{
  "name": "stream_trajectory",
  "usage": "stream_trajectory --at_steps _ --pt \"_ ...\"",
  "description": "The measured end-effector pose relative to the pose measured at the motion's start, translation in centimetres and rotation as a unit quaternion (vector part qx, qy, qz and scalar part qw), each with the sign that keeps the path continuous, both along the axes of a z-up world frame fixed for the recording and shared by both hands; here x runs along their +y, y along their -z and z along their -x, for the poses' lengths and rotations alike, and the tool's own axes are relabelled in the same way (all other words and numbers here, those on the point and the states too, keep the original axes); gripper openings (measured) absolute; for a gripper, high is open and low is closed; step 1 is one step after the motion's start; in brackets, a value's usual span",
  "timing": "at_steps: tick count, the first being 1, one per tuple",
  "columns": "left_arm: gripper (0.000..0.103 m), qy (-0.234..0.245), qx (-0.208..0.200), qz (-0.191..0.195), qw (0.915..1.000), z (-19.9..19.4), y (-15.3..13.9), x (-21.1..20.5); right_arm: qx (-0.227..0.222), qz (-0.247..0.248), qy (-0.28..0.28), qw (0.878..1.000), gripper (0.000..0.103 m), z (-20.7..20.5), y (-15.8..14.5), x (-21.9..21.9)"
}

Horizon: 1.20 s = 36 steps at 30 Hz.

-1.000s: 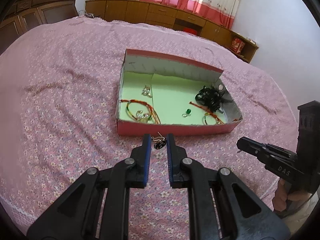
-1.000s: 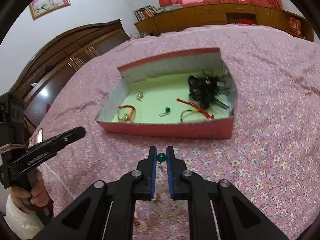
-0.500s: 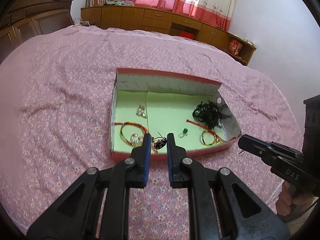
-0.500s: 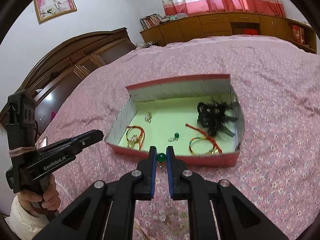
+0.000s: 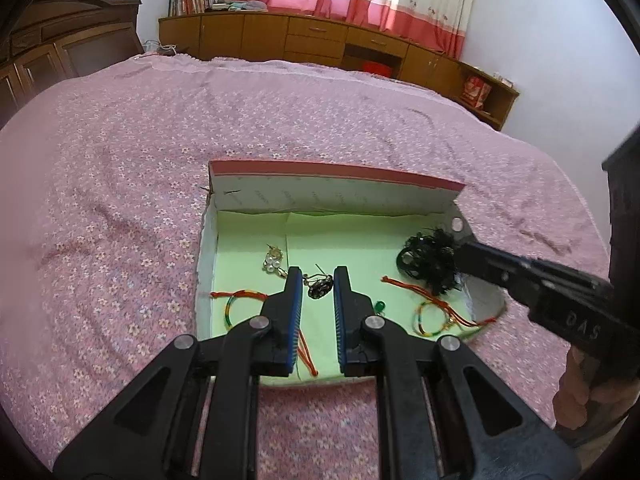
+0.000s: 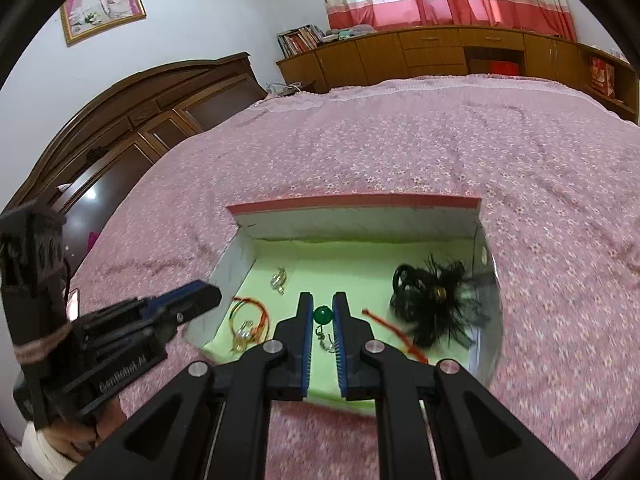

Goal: Organize jewelry
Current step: 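Carry both earrings over the pink box with both grippers, then open both grippers to drop the earrings into the box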

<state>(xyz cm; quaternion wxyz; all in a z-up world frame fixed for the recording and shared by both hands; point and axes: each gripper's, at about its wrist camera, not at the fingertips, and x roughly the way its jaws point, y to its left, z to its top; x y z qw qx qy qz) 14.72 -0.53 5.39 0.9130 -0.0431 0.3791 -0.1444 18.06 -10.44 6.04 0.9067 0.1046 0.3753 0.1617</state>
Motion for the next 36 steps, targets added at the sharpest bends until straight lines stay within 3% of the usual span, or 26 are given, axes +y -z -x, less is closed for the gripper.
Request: stream_trajectory --at_steps 15,27,30,32,36 --pt "0.007 -0.014 0.056 -0.010 0.9983 -4.6 4.9 -1.0 0.070 0.036 0.026 0.997 0.011 -8.4 4.9 0.4" --pt "0.007 -0.018 0.081 0.002 0.9966 -5.2 6.5 -1.0 0.083 0.036 0.025 0.996 0.012 -9.5 6.2 0.3" --pt "0.008 -0.010 0.077 0.007 0.9970 -5.2 6.4 -1.5 0.079 0.026 0.026 0.996 0.018 -9.3 5.9 0.1" --pt "0.014 -0.008 0.076 0.012 0.9970 -5.0 6.2 -1.5 0.073 0.017 0.026 0.997 0.024 -9.1 5.4 -0.2" --pt "0.022 -0.008 0.066 0.023 0.9975 -3.8 5.2 -1.0 0.062 0.008 0.026 0.998 0.025 -8.4 4.4 -0.5"
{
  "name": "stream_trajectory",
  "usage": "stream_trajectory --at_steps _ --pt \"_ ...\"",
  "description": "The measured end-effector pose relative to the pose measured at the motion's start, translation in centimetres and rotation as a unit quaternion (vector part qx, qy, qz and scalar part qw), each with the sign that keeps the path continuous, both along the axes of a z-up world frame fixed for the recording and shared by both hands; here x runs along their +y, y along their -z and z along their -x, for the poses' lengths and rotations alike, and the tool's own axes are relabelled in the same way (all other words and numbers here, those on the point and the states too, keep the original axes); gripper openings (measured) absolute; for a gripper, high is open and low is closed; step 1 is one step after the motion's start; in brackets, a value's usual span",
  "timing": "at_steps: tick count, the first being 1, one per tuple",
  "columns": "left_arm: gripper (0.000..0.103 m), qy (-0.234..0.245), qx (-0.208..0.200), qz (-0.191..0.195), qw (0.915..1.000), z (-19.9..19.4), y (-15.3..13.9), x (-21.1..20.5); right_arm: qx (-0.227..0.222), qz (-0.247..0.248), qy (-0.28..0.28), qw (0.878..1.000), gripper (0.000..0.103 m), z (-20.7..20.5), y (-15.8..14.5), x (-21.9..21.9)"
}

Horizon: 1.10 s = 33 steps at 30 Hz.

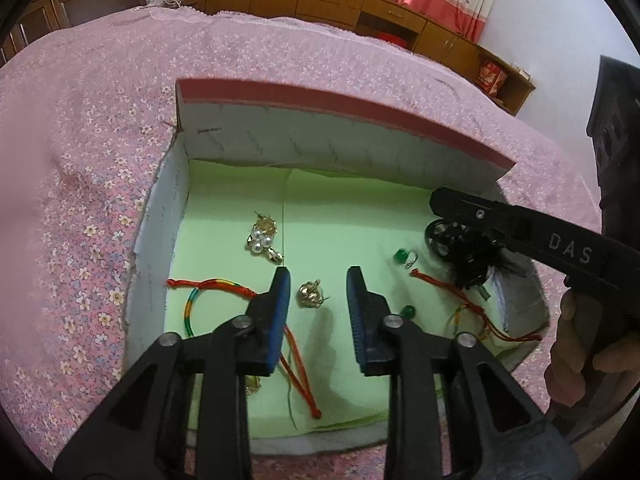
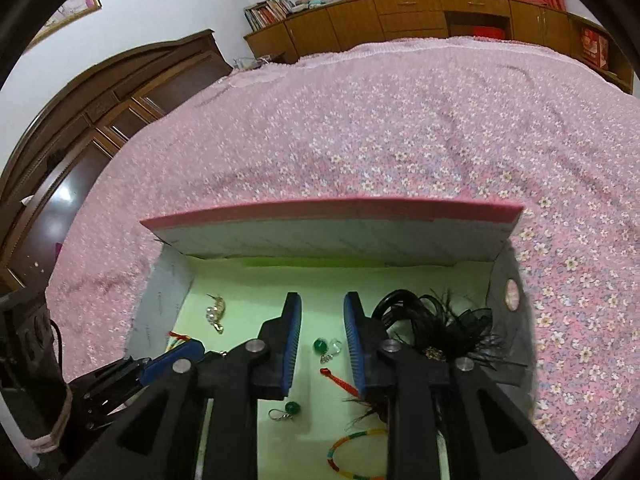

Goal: Organize jewelry
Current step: 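Open both grippers to drop the earrings into the box, then move the left gripper to the pink flower hair clip while the right gripper approaches the jade bracelet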

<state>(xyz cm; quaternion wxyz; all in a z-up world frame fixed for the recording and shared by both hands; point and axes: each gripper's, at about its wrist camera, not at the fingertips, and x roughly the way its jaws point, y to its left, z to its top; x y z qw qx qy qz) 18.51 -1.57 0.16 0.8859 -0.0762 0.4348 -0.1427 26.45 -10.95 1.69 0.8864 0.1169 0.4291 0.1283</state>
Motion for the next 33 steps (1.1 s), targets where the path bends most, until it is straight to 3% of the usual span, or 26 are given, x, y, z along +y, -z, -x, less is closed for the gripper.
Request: stream_trajectory --at_steps 19,33 --pt "0.028 0.017 -0.045 0.013 0.9988 6.0 -5.1 1.8 -0.066 -0.029 0.001 0.997 0.031 8.7 -6.3 -2.0" --pt "0.033 0.042 -0.045 -0.001 0.9981 10.4 -5.2 0.7 -0.065 -0.024 0.013 0.998 0.037 15.2 -5.8 -3.4"
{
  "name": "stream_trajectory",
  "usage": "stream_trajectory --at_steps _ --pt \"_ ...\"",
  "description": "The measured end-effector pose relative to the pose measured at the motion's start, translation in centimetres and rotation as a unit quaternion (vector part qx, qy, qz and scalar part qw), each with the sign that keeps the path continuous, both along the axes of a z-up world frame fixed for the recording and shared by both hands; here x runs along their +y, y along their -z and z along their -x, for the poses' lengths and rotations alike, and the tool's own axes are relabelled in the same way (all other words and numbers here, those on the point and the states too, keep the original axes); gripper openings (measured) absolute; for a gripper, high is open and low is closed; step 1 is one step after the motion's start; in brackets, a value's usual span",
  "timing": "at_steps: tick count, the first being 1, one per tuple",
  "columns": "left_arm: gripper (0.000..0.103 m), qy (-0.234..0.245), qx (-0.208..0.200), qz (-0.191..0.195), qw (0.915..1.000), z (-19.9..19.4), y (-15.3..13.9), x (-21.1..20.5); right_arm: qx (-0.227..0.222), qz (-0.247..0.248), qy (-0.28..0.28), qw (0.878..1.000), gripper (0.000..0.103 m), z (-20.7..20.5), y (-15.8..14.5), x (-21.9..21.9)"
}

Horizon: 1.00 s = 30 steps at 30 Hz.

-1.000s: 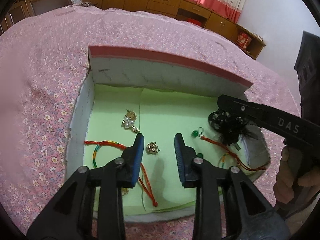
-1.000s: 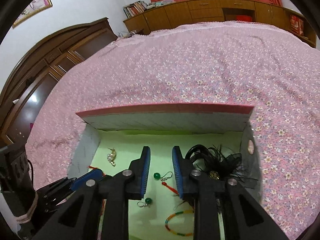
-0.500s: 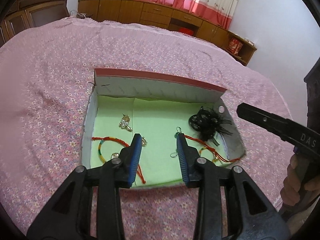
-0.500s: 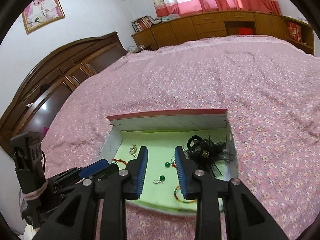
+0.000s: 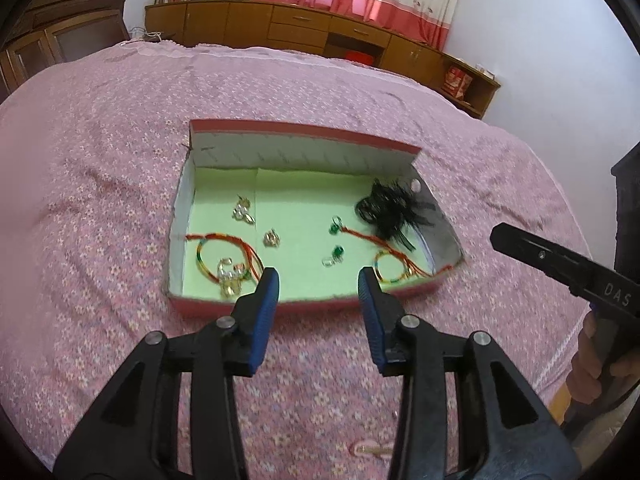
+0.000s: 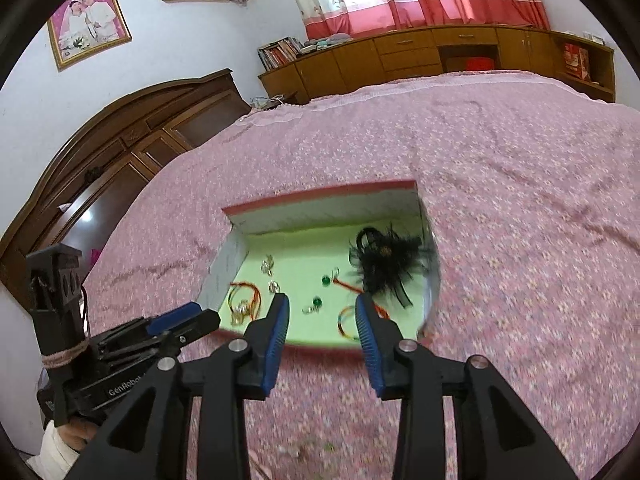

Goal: Organize jewelry
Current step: 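Move the left gripper to the pink flower hair clip while the right gripper approaches the jade bracelet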

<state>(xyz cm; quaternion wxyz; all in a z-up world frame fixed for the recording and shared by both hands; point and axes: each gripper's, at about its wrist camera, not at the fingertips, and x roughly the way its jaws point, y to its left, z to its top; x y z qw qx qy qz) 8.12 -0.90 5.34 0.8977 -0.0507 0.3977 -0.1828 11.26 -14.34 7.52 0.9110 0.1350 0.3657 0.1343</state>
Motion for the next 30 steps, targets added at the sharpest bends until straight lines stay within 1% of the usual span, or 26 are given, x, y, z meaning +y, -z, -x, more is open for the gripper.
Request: stream_trajectory --at_steps 5,9,12,14,16,20,26,30 --pt "0.037 0.011 0.009 -0.003 0.9999 1.8 0.5 0.0 0.003 0.009 0.003 1.000 0.044 2.3 0.7 -0.2" --pt "0.039 0.018 0.020 -0.007 0.9996 3.4 1.2 -0.1 0.002 0.017 0.009 1.000 0.046 4.2 1.1 -0.4" --pt "0.040 0.023 0.030 -0.010 0.9992 4.6 1.8 -0.2 -0.002 0.023 0.017 1.000 0.053 5.4 1.3 -0.6" --pt "0.044 0.029 0.034 -0.013 0.9989 5.4 2.2 -0.4 -0.003 0.025 0.022 0.999 0.059 6.1 1.6 -0.7" --pt "0.046 0.037 0.037 -0.018 0.9985 6.1 2.6 -0.7 -0.001 0.028 0.025 0.999 0.061 6.7 2.0 -0.8" --pt "0.050 0.057 0.054 -0.019 0.9967 7.4 3.5 -1.3 0.007 0.038 0.030 0.999 0.063 8.0 3.0 -0.8" --pt "0.052 0.080 0.077 -0.019 0.9936 8.5 4.7 -2.3 0.023 0.040 0.042 0.998 0.064 9.3 4.4 -1.1" --pt "0.053 0.100 0.093 -0.014 0.9906 9.0 5.3 -3.0 0.028 0.037 0.049 0.998 0.064 9.9 4.7 -1.6"
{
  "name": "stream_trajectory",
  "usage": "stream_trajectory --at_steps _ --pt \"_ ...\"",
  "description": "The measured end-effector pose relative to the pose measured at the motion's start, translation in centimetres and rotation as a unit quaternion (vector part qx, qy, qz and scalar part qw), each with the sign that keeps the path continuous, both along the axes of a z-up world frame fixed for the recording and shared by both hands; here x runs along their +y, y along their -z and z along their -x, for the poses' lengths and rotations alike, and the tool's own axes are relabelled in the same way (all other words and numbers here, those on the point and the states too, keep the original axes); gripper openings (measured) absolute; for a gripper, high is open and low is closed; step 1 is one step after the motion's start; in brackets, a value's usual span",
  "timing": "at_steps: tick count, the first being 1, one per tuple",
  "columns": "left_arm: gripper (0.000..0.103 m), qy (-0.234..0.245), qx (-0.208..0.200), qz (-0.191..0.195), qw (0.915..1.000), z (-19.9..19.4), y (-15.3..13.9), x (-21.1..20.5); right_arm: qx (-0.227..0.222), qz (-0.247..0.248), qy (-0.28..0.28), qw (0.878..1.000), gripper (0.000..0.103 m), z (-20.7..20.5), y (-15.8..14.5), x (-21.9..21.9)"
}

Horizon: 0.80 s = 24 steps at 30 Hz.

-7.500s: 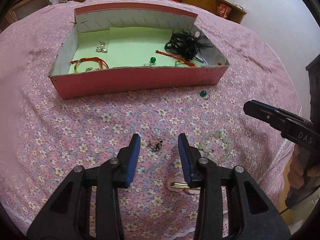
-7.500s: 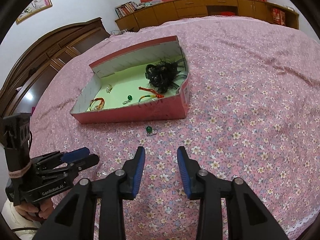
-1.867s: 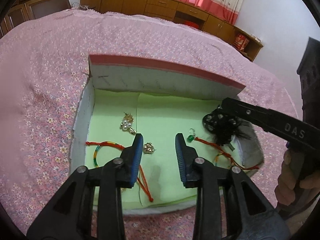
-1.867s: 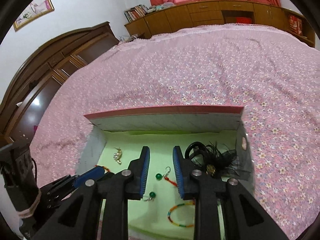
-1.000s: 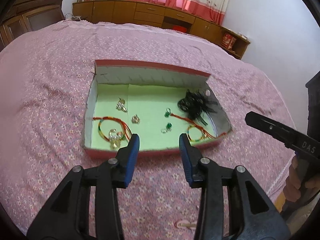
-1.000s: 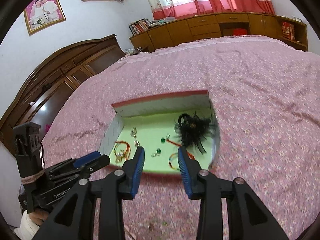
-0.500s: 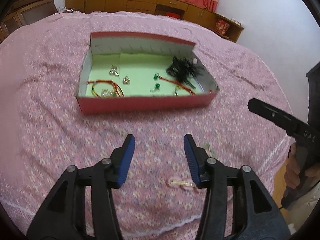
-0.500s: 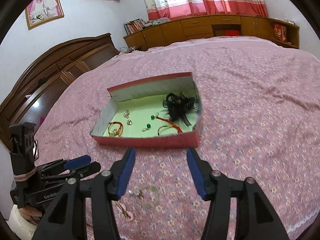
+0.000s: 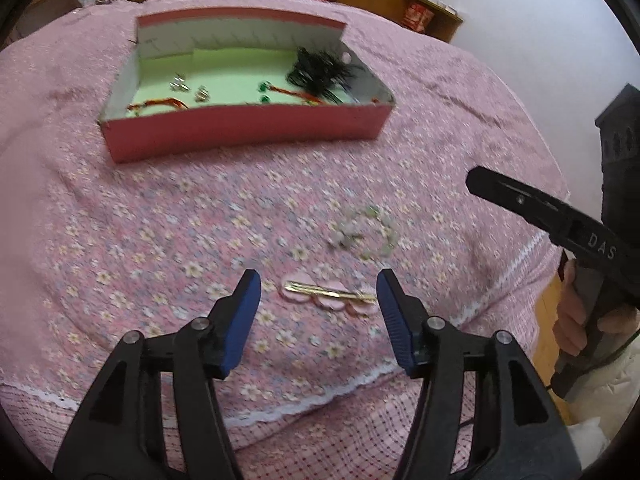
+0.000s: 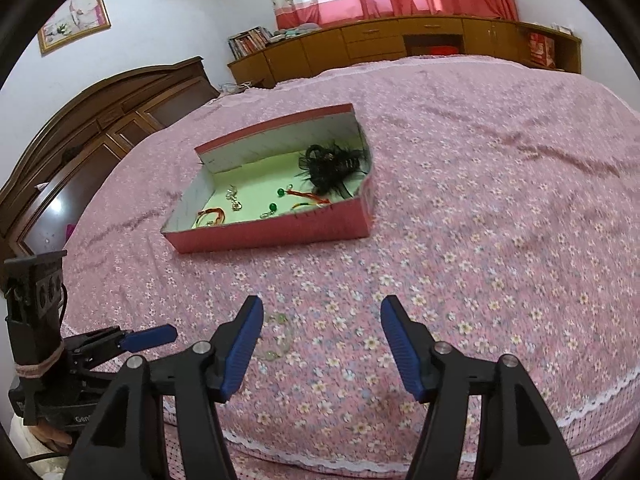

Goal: Organize jewelry
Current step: 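Move the left gripper to the pink flower hair clip while the right gripper approaches the jade bracelet, then close the left gripper on the pink flower hair clip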

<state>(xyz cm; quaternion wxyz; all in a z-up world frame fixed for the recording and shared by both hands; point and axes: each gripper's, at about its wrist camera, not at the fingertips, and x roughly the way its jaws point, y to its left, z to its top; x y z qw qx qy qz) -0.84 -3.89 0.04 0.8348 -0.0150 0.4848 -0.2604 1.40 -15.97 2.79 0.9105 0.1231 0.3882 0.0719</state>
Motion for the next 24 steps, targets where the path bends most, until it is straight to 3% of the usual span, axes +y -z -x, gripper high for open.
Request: stream_trajectory --at_steps 10,18,24 --pt "0.054 0.033 0.023 -0.033 0.9986 0.6 2.0 -2.4 0.009 -0.006 0.007 1.000 0.064 0.4 0.9 -0.5" --pt "0.054 0.049 -0.001 -0.071 0.9963 0.6 2.8 -4.0 0.017 -0.015 0.009 1.000 0.064 0.2 1.5 -0.8" --pt "0.053 0.045 -0.011 -0.073 0.9962 0.0 3.2 -4.0 0.020 -0.019 0.009 1.000 0.064 0.1 1.7 -0.9"
